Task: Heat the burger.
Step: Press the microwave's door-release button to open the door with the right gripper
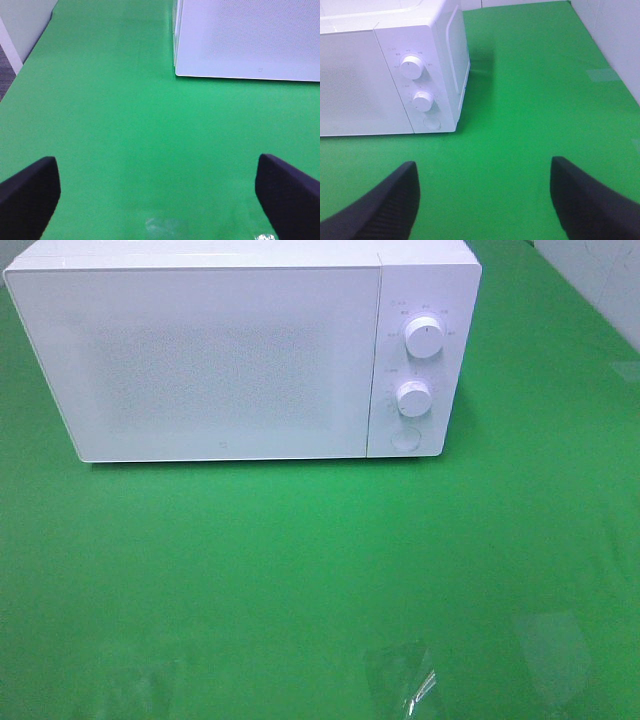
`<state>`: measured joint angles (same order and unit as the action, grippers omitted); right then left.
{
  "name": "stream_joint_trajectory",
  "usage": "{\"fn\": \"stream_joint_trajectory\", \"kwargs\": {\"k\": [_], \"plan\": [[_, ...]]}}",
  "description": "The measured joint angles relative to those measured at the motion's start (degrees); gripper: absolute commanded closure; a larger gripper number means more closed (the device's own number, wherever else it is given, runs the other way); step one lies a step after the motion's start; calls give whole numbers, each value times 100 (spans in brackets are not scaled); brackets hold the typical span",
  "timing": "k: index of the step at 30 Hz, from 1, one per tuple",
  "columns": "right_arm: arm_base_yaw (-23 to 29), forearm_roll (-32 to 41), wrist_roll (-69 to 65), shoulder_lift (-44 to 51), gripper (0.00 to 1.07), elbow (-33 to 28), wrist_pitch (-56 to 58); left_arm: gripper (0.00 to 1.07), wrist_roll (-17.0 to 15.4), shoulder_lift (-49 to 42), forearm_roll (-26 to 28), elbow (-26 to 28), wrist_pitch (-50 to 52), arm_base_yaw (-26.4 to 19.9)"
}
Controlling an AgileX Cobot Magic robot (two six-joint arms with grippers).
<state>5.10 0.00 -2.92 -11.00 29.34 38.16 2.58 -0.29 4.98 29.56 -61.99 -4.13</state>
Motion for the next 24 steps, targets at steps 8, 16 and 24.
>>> {"fn": "stream_joint_trajectory", "kwargs": {"k": [8, 16, 24], "plan": [[0, 0, 0, -865, 37, -321, -1112, 9, 0, 0, 0, 0, 0, 0], [0, 0, 0, -1570, 37, -338, -1994, 9, 0, 0, 0, 0, 0, 0], [0, 0, 0, -2727, 37, -413, -3249, 9, 0, 0, 0, 0, 0, 0]]}}
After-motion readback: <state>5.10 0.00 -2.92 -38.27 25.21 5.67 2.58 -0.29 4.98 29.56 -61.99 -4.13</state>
